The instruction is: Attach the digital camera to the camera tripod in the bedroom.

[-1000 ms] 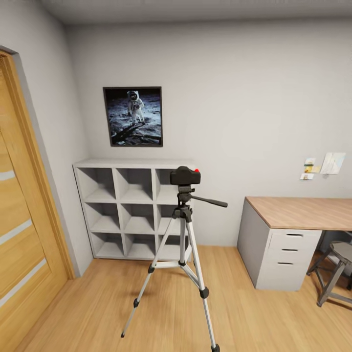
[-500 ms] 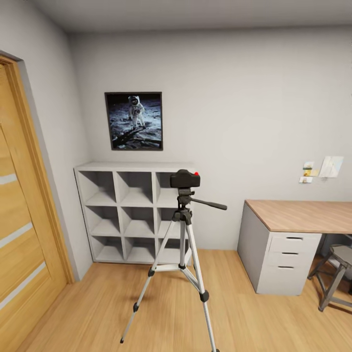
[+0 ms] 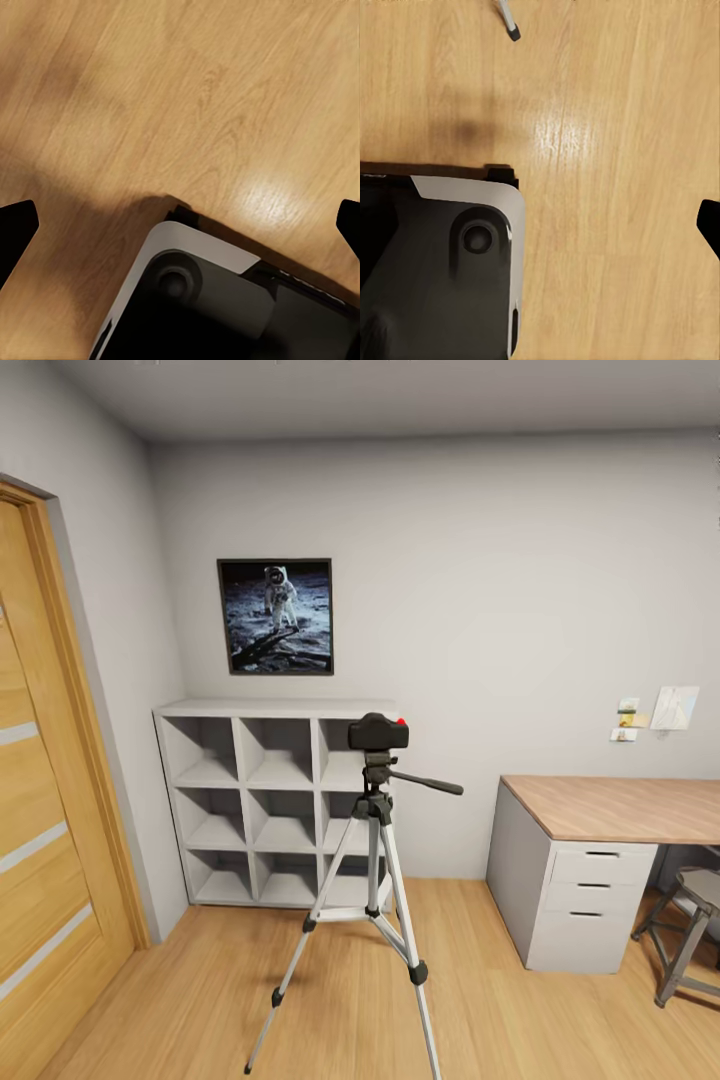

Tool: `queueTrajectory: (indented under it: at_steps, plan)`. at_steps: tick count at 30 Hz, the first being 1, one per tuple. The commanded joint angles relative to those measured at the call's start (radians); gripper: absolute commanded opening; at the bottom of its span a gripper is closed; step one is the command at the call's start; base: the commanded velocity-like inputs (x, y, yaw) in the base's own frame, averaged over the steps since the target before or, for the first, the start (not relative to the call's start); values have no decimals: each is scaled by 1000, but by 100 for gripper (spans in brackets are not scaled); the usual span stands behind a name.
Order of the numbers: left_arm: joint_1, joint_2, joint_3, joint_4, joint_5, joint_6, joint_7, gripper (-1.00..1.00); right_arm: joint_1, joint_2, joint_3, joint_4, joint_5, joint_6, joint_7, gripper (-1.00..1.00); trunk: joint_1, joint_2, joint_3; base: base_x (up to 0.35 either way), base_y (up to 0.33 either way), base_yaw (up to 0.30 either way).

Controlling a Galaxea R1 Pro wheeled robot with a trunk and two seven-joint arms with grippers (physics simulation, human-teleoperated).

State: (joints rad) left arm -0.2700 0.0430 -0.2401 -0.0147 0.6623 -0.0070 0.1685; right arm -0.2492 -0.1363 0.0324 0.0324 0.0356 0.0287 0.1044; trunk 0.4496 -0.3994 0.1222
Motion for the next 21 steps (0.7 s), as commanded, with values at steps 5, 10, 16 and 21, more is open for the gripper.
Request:
queueTrajectory:
  at_steps: [5,10,16,21]
  plan:
    - [0,0,-8,-1,8,-1,3,100,-1,-1,3,1,3,0,-1,100,0,-1,6,0,0,0]
    - [0,0,-8,-1,8,-1,3,100,-1,-1,3,0,4,-1,-6,100,0,-1,7,0,0,0]
    - [0,0,-8,-1,8,-1,3,100,-1,-2,3,0,7,-6,-6,100,0,-1,8,0,0,0]
    - [0,0,-8,-1,8,-1,3,100,-1,-3,3,0,10,-8,-2,100,0,-1,8,0,0,0]
